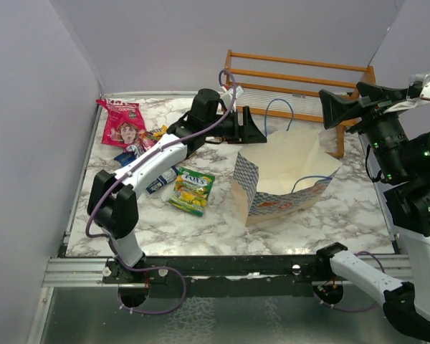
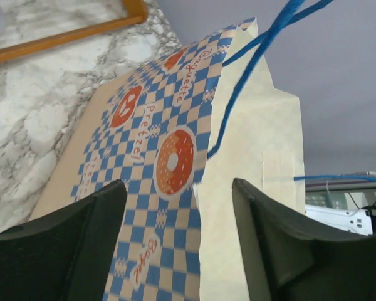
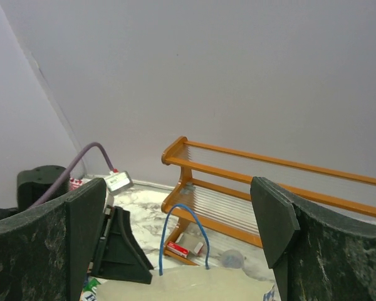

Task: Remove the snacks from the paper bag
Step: Adjust the paper bag at the center of the board, then reset both arms

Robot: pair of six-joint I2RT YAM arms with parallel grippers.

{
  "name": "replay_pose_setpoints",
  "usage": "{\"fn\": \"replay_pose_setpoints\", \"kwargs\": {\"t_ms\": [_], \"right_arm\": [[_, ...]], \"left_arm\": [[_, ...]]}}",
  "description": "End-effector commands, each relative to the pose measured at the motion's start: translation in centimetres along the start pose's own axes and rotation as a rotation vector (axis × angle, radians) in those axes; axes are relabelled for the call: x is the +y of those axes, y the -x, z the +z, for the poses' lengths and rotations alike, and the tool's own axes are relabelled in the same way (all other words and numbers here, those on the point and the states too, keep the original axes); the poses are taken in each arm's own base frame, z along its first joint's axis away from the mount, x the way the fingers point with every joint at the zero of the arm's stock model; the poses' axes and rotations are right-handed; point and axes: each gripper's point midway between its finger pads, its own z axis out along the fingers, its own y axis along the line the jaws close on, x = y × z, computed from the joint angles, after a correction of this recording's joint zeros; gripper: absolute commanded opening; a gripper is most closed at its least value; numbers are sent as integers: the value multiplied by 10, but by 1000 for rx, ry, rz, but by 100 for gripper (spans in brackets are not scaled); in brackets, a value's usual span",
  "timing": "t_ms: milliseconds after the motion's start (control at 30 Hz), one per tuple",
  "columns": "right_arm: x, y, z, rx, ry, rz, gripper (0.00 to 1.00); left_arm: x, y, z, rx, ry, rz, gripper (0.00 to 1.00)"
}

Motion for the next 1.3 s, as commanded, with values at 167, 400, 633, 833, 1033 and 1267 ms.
{"fn": "replay_pose_setpoints", "kwargs": {"t_ms": [167,400,633,833,1033,1267], "right_arm": [[-9,0,7,-23,-42,-31,99],[-13,-1,10,-27,-61,-44,99],[-17,-5,8,-30,-83,-42,99],[-14,-5,5,-39,-70,-33,99],[-15,0,2,-55,-75,-21,99],[-20,7,0,-70,-108,-13,99]], "left_arm": [[-13,81,-113,-216,306,340,92],[-59,130,-219,-521,562,598,97],[-106,142,-333,-926,767,704,99],[-112,127,-370,-1031,831,712,99],[-108,122,-373,-1013,856,709,99],[-106,120,-373,-1013,855,703,99]]}}
